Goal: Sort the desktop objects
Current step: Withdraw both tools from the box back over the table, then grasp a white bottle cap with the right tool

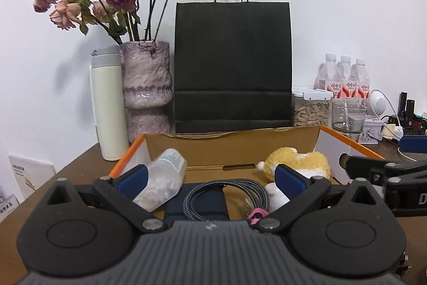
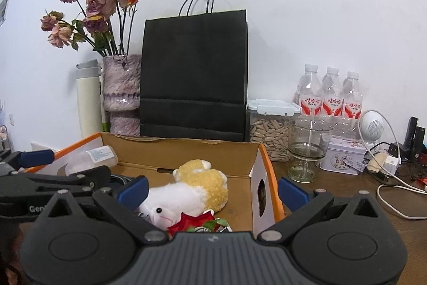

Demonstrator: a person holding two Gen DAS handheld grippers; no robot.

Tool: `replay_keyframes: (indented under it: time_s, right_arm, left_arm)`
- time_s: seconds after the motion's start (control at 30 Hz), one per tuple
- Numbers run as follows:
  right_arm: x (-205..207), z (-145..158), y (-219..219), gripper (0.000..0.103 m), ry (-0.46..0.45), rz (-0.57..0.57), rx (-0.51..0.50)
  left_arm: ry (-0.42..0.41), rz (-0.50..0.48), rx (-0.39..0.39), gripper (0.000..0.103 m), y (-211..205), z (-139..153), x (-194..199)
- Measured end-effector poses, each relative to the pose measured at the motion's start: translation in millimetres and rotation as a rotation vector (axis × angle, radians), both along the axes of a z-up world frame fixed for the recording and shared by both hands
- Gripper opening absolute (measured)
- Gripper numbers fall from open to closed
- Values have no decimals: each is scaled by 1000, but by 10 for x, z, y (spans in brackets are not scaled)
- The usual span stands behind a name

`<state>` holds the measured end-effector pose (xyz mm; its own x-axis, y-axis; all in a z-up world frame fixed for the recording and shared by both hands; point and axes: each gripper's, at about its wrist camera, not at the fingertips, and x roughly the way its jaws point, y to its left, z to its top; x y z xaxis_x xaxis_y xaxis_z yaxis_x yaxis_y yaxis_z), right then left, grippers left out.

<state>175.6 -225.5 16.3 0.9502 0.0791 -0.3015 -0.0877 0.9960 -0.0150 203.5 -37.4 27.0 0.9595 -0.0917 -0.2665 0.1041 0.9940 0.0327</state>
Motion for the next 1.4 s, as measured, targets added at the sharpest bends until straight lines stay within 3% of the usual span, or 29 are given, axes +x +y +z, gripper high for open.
replay_keyframes:
  time_s: [0.7, 1.2, 1.4]
  right_arm:
    - [-610, 3, -60, 103, -15, -54, -17]
    - [-998, -89, -302, 103, 48, -112, 22]
    - [-1094, -184, -361, 103, 123, -112, 14]
  left_arm:
    - [-3, 55, -10, 103, 162, 6, -517]
    - [31, 60, 8, 103, 252, -35, -861]
    - [49, 66, 14, 103, 284, -55, -988]
